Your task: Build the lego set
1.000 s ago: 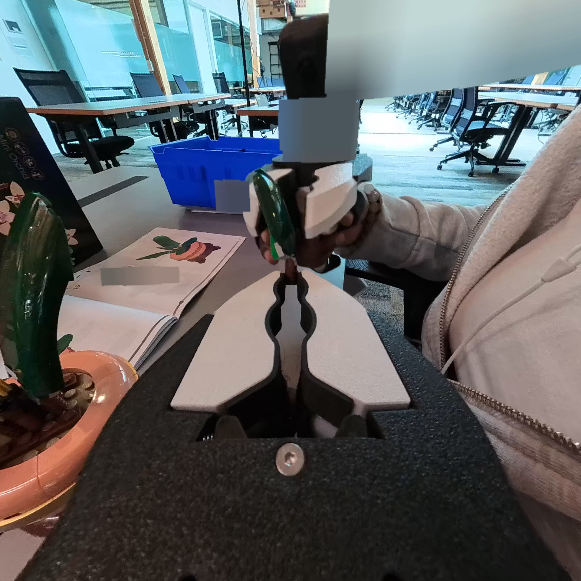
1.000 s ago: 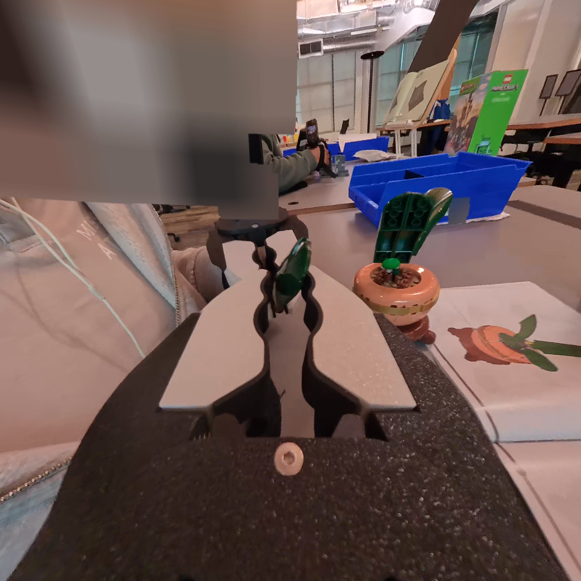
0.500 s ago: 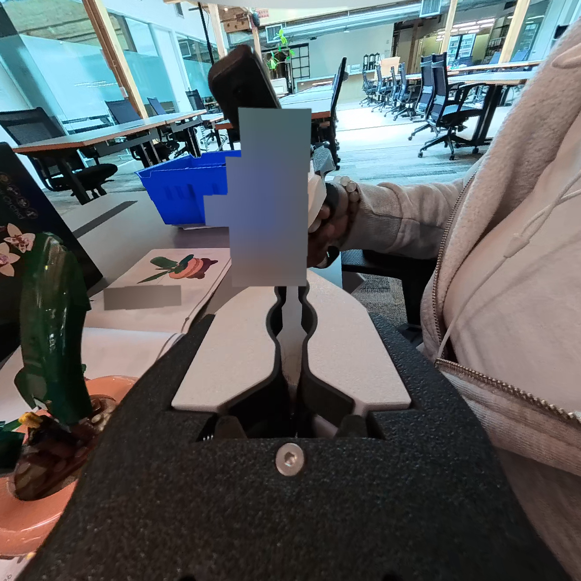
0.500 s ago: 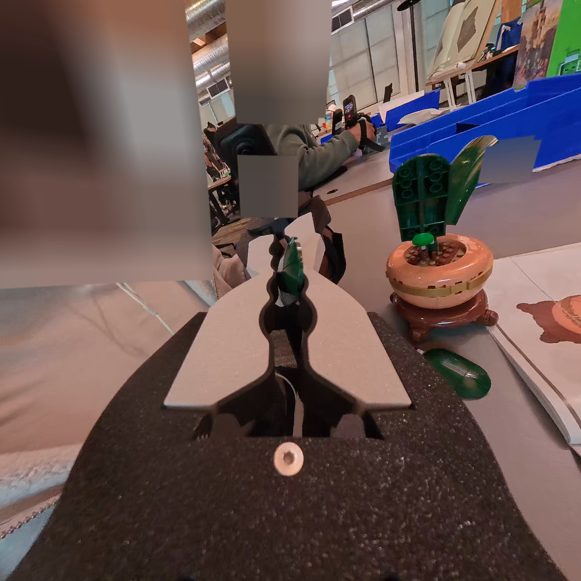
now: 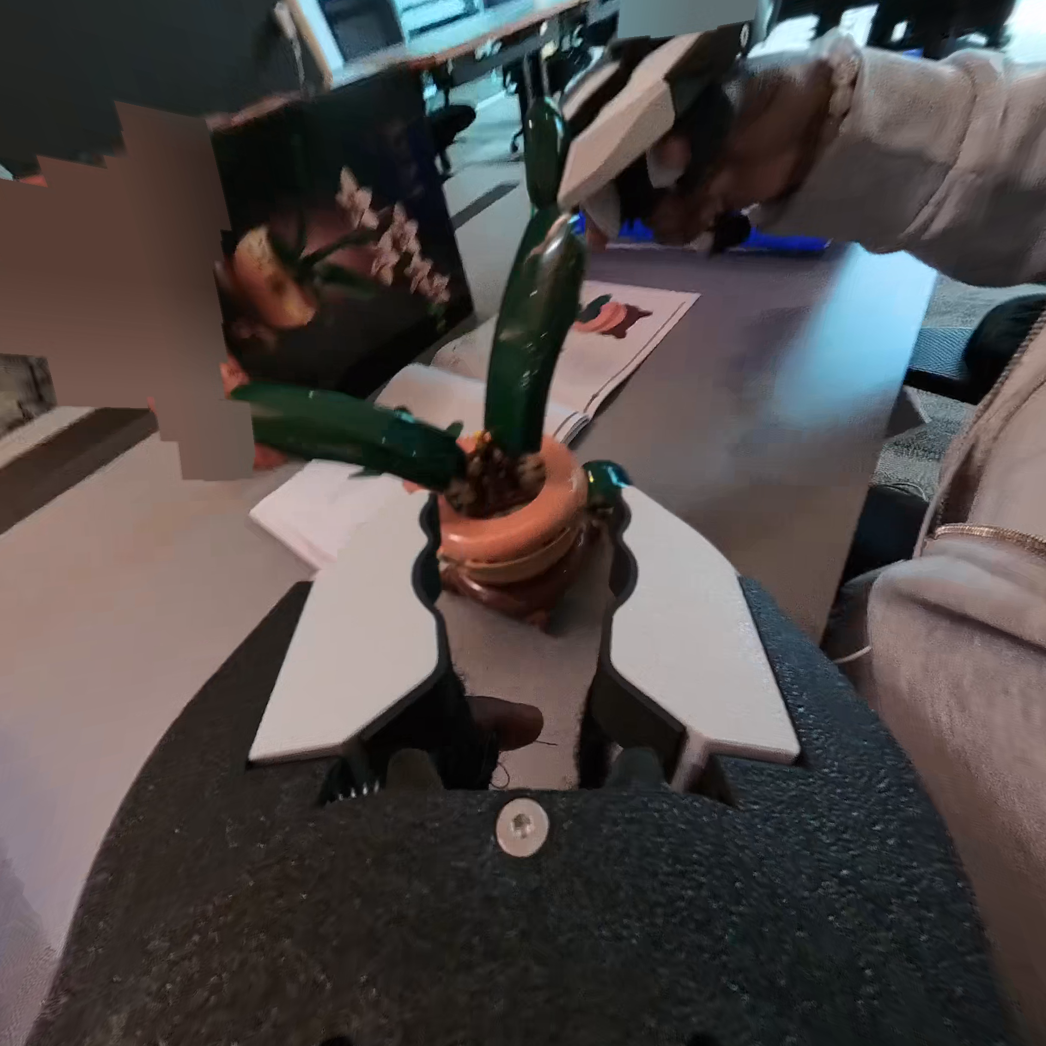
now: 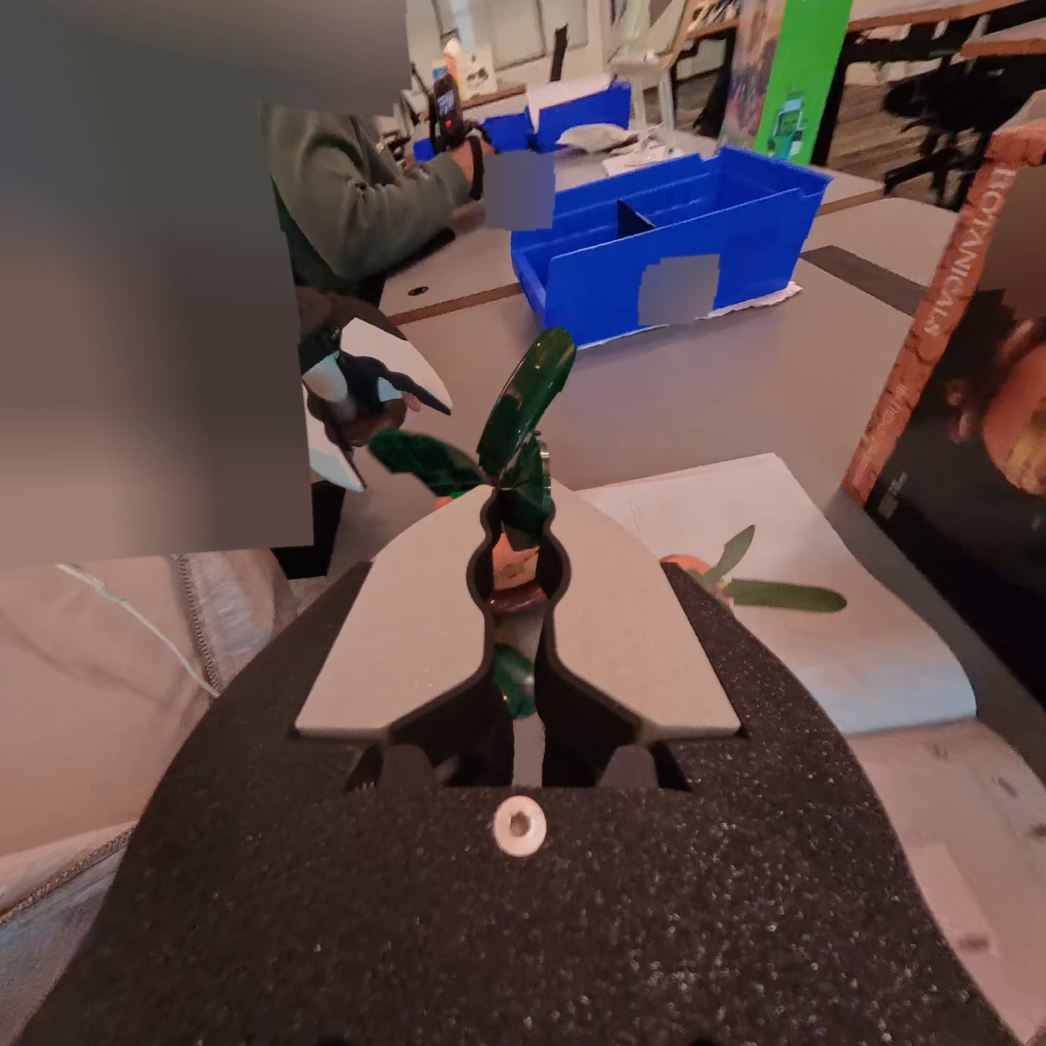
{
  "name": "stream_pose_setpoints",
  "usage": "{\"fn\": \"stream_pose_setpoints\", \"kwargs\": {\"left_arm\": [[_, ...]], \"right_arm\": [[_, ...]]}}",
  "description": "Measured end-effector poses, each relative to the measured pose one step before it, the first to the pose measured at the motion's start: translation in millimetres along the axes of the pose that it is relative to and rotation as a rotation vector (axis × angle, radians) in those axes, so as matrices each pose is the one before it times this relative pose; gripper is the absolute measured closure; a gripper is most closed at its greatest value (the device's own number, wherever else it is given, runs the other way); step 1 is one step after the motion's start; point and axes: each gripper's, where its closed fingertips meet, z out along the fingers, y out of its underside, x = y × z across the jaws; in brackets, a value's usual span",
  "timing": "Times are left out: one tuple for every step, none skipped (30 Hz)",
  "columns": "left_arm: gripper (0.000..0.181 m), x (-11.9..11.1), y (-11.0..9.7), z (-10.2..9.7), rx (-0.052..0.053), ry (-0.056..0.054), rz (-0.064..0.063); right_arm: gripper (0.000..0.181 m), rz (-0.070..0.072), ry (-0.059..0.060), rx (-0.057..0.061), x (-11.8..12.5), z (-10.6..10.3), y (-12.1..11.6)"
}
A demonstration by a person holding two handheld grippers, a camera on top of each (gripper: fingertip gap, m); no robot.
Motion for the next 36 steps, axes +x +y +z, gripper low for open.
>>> {"fn": "stream_pose_setpoints", "kwargs": {"left_arm": [[0.117, -4.12, 3.67, 0.68, -0.0116, -0.0077, -0.0367], [0.112, -4.13, 3.75, 1.72, -0.0096, -0.0142, -0.0255], [0.109, -4.89, 4.76, 2.92, -0.0143, -0.0248, -0.0079], [0.106, -4.19, 5.1, 4.06, -0.0164, -0.0279, 0.0044], [0.104, -1.45, 4.9, 5.12, -0.015, -0.0165, 0.0048], [0.104, 2.4, 4.18, 5.23, -0.0142, 0.0054, -0.0007], [0.104, 4.27, 3.32, 4.68, -0.0129, 0.0175, -0.0045], [0.106, 3.57, 1.79, 3.47, -0.0065, 0.0148, -0.0042], [0.108, 1.49, -0.03, 2.23, 0.0029, 0.0039, -0.0065], [0.11, 0.15, -1.41, 1.11, 0.0109, -0.001, -0.0117], [0.112, 0.5, -2.29, 0.51, 0.0163, 0.0043, -0.0156], [0.114, 1.2, -2.27, 0.17, 0.0171, 0.0099, -0.0155], [0.117, 0.47, -1.31, 0.47, 0.0127, 0.0059, -0.0116], [0.118, -1.17, -0.09, 0.48, 0.0068, -0.0042, -0.0044], [0.12, -1.56, 0.39, 0.42, 0.0052, -0.0062, 0.0022], [0.121, -0.76, 0.11, 0.24, 0.0077, 0.0, -0.0012], [0.121, -0.26, -0.29, 0.21, 0.0087, 0.0037, -0.0088], [0.122, -0.23, -0.22, 0.17, 0.008, 0.0033, -0.0088], [0.122, -0.27, -0.09, 0.03, 0.007, 0.0033, -0.0054], [0.122, -0.19, -0.09, 0.03, 0.0058, 0.0036, -0.0033], [0.122, -0.19, -0.22, 0.1, 0.0049, 0.0039, -0.002], [0.123, -0.27, -0.08, 0.02, 0.0038, 0.0035, -0.0016], [0.123, -0.16, -0.16, 0.08, 0.0043, 0.0027, -0.0018], [0.123, -0.22, -0.03, -0.07, 0.0054, 0.0019, -0.0018], [0.123, -0.04, -0.07, -0.02, 0.0065, 0.0015, -0.0019], [0.123, 0.27, -0.03, -0.02, 0.007, 0.0031, -0.0003], [0.124, 0.49, 0.0, -0.06, 0.0068, 0.0037, 0.0036], [0.124, 0.05, 0.05, -0.13, 0.0065, 0.0022, 0.0044], [0.124, -0.16, 0.06, -0.36, 0.0041, 0.0027, 0.0023], [0.124, -0.32, 0.18, -0.74, -0.0007, 0.0023, 0.0034], [0.125, -0.81, 0.09, -1.13, -0.0028, -0.0019, 0.0075], [0.124, -1.24, -0.48, -1.45, 0.0002, -0.0079, 0.0123], [0.125, -1.6, -0.86, -1.53, 0.0043, -0.0138, 0.0147], [0.126, -1.61, -0.63, -0.96, 0.0061, -0.0156, 0.0122], [0.126, -0.91, -0.36, -0.27, 0.0068, -0.009, 0.0089], [0.125, -0.36, -0.17, 0.39, 0.0069, -0.0023, 0.0039]], "right_arm": [[0.172, 0.0029, -0.0345, -0.027, 4.37, 10.84, -1.15], [0.172, 0.011, -0.0417, -0.0384, 3.07, 11.35, 1.45], [0.172, 0.0092, -0.0398, -0.0421, 2.68, 11.14, 3.15], [0.172, 0.0064, -0.0379, -0.0397, 1.81, 10.47, 3.91], [0.172, 0.0099, -0.0326, -0.0356, 1.48, 9.34, 3.92], [0.172, 0.0124, -0.0325, -0.0304, 0.28, 7.87, 3.65], [0.172, 0.0131, -0.0278, -0.0269, -0.1, 6.28, 3.43], [0.172, 0.0093, -0.0205, -0.0217, -0.21, 4.55, 2.85], [0.172, 0.0048, -0.0171, -0.009, -0.91, 2.73, 1.11], [0.172, 0.0047, -0.0087, 0.0033, -0.3, 1.2, -0.45], [0.172, 0.0054, -0.0025, 0.0031, 0.58, 0.5, -0.39], [0.172, 0.0051, -0.0017, -0.0001, 0.6, 0.3, -0.06], [0.172, 0.0019, 0.0014, 0.001, 0.71, 0.59, -0.32], [0.172, 0.0008, -0.0033, 0.0004, -0.42, 0.83, -0.34], [0.172, 0.004, -0.0073, 0.0012, -1.39, 1.2, -0.62], [0.172, 0.0067, -0.0046, 0.0016, -1.13, 1.47, -0.34], [0.172, 0.0052, 0.0004, -0.0011, -0.47, 1.49, 0.45], [0.172, 0.002, 0.0048, -0.003, 0.05, 1.53, 0.87], [0.172, 0.0004, 0.0075, 0.001, 0.66, 1.17, 0.33], [0.172, 0.0016, 0.0074, 0.0037, 0.99, 0.66, -0.13], [0.172, 0.0055, 0.0071, 0.0034, 1.08, 0.32, -0.25], [0.172, 0.0059, 0.0002, 0.0018, -0.08, 0.14, -0.03], [0.172, 0.0047, -0.003, 0.0043, -1.16, -0.17, -0.25], [0.172, 0.0033, 0.0015, 0.0022, -0.9, -0.15, 0.03], [0.172, 0.0021, 0.0069, -0.0006, -0.46, 0.01, 0.53], [0.172, 0.0012, 0.0088, -0.0001, -0.36, 0.13, 0.64], [0.172, 0.0028, 0.0121, 0.005, 0.28, -0.03, 0.07], [0.172, 0.0061, 0.0082, 0.0083, -0.03, -0.23, -0.12], [0.172, 0.0041, -0.0028, 0.0098, -1.36, -0.72, -0.39], [0.172, -0.0002, -0.0075, 0.0186, -1.81, -2.25, -1.84], [0.172, -0.0005, -0.0022, 0.0274, -0.42, -4.09, -3.79], [0.172, -0.0012, -0.0077, 0.0427, -0.13, -5.78, -6.79], [0.172, 0.004, -0.0165, 0.0713, -0.07, -6.16, -11.69], [0.172, 0.0124, -0.031, 0.0822, -1.53, -4.88, -14.23], [0.173, 0.0197, -0.0351, 0.0634, -2.16, -1.89, -11.92], [0.172, 0.0158, -0.0101, 0.0302, 1.17, 1.04, -6.88]]}}
